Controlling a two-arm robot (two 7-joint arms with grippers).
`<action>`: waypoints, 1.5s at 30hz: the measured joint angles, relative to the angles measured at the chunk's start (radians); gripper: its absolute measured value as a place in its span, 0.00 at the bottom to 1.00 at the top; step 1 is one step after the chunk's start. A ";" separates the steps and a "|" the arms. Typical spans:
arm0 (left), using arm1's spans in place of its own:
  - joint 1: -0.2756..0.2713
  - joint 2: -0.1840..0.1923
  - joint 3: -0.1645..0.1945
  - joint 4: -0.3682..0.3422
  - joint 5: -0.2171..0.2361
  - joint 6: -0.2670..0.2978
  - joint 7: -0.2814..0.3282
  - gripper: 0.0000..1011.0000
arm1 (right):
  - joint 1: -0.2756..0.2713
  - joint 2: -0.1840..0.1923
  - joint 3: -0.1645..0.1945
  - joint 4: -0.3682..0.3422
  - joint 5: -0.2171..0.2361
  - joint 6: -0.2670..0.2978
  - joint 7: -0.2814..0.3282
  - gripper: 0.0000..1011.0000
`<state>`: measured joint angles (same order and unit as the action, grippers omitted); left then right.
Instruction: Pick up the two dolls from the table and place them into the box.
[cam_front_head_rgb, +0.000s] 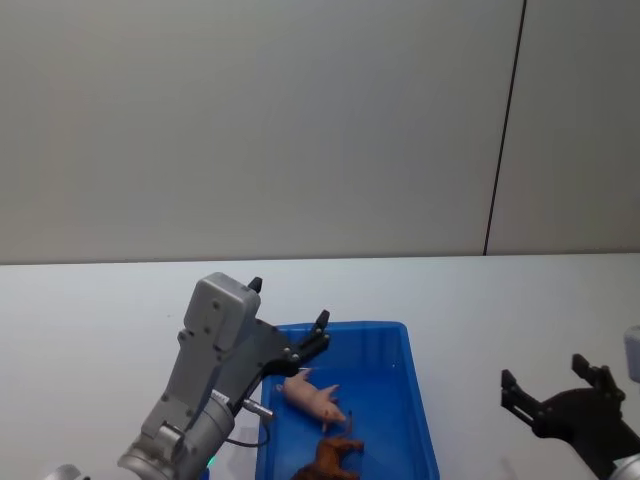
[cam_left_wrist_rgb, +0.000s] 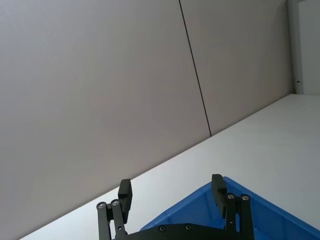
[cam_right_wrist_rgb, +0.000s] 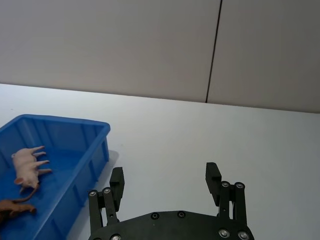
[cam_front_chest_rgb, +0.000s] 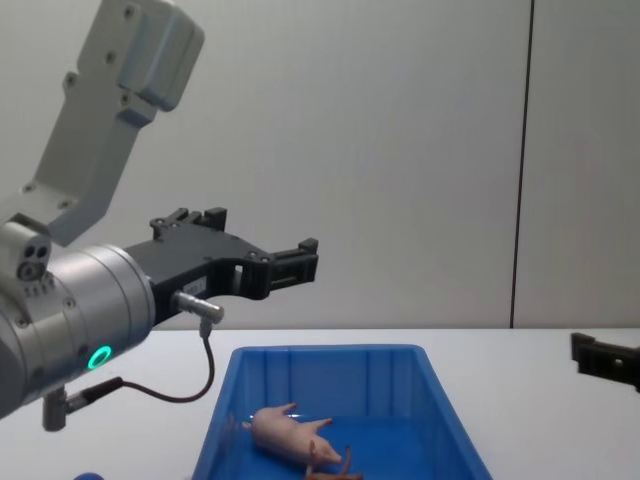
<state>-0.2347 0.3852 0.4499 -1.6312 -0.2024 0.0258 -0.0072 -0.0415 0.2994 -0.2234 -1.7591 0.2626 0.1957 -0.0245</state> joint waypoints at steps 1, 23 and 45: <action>0.001 0.001 -0.001 -0.001 -0.001 0.003 0.002 0.99 | -0.006 0.003 0.002 -0.004 0.002 -0.002 -0.009 0.99; 0.046 0.060 -0.049 -0.081 -0.083 0.166 0.052 0.99 | -0.045 0.024 0.018 -0.035 0.014 -0.012 -0.069 0.99; 0.149 0.160 -0.107 -0.136 -0.212 0.333 0.105 0.99 | -0.052 0.027 0.021 -0.040 0.016 -0.014 -0.079 0.99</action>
<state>-0.0856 0.5455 0.3424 -1.7676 -0.4142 0.3590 0.0974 -0.0931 0.3262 -0.2027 -1.7989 0.2788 0.1816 -0.1036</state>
